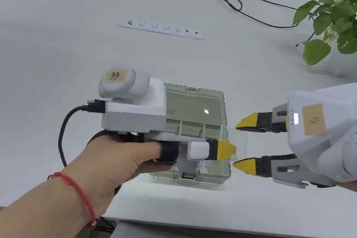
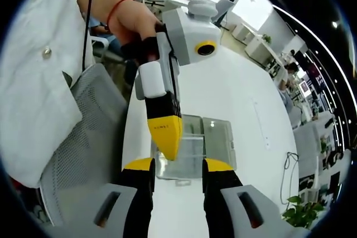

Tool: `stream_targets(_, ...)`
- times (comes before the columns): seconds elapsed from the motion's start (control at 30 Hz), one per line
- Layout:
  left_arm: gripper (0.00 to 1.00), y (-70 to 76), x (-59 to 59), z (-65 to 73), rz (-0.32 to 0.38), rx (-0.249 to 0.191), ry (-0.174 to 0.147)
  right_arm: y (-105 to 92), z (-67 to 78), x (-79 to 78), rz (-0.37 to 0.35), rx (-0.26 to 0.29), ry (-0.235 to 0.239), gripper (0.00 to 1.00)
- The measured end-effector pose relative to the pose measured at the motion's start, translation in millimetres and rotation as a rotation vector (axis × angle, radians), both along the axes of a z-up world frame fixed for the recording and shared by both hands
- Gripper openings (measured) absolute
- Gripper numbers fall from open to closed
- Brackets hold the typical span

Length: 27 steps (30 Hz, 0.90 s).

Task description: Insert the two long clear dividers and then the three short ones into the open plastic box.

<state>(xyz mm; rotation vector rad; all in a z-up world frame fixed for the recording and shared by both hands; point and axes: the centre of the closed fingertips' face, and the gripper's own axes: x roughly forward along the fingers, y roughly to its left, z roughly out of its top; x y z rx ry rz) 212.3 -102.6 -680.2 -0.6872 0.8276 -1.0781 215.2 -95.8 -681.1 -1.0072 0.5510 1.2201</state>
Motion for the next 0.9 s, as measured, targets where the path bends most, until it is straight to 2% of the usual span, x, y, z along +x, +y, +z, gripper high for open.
stream_targets(0.1, 0.00, -0.2, 0.5, -0.9, -0.007, 0.015, -0.022, 0.5, 1.7, 1.1, -0.001, 0.008, 0.004, 0.33)
stream_targets(0.2, 0.00, -0.3, 0.7, 0.2, -0.010, 0.011, -0.029, 1.0, 6.1, 1.9, -0.010, 0.030, 0.017, 0.34)
stream_targets(0.3, 0.00, 0.8, 1.1, -1.6, -0.022, 0.034, -0.070, -0.4, 10.6, 3.7, -0.020, 0.052, 0.028, 0.34)
stream_targets(0.33, 0.00, 0.9, 0.7, -0.9, -0.032, 0.038, -0.096, -1.0, 12.4, 4.0, -0.025, 0.064, 0.040, 0.34)
stream_targets(0.4, 0.00, 1.0, -1.3, -0.5, -0.048, 0.044, -0.121, -1.4, 15.1, 3.8, -0.030, 0.087, 0.064, 0.34)
stream_targets(0.43, 0.00, 1.2, -2.8, -1.1, -0.075, 0.057, -0.170, -1.2, 16.4, 2.7, -0.031, 0.102, 0.083, 0.33)
stream_targets(0.5, 0.00, 0.2, -6.8, 0.8, -0.107, 0.055, -0.210, -0.4, 19.9, -0.7, -0.035, 0.143, 0.144, 0.33)
stream_targets(0.6, 0.00, 0.3, -12.0, 2.0, -0.176, 0.070, -0.320, -0.2, 28.3, -3.3, -0.027, 0.201, 0.226, 0.31)
stream_targets(0.63, 0.00, 0.5, -13.8, 1.7, -0.194, 0.080, -0.343, 0.5, 30.6, -5.4, -0.027, 0.217, 0.255, 0.30)
stream_targets(0.7, 0.00, 0.8, -15.3, 3.8, -0.223, 0.071, -0.402, 1.4, 35.6, -7.9, -0.020, 0.252, 0.315, 0.28)
stream_targets(0.73, 0.00, 0.7, -15.7, 4.8, -0.232, 0.072, -0.425, 0.7, 36.9, -9.9, -0.014, 0.258, 0.348, 0.27)
stream_targets(0.77, 0.00, 1.3, -18.2, 3.9, -0.251, 0.080, -0.433, -0.4, 37.8, -8.3, -0.010, 0.257, 0.349, 0.26)
stream_targets(0.8, 0.00, 1.3, -19.3, 4.6, -0.263, 0.081, -0.457, -0.9, 38.9, -7.4, -0.006, 0.260, 0.355, 0.25)
stream_targets(0.87, 0.00, 1.0, -22.6, 7.7, -0.291, 0.073, -0.519, -1.7, 39.5, -13.0, 0.008, 0.263, 0.418, 0.22)
stream_targets(0.9, 0.00, 1.6, -24.2, 7.6, -0.302, 0.078, -0.540, -1.7, 40.0, -14.6, 0.021, 0.263, 0.437, 0.19)
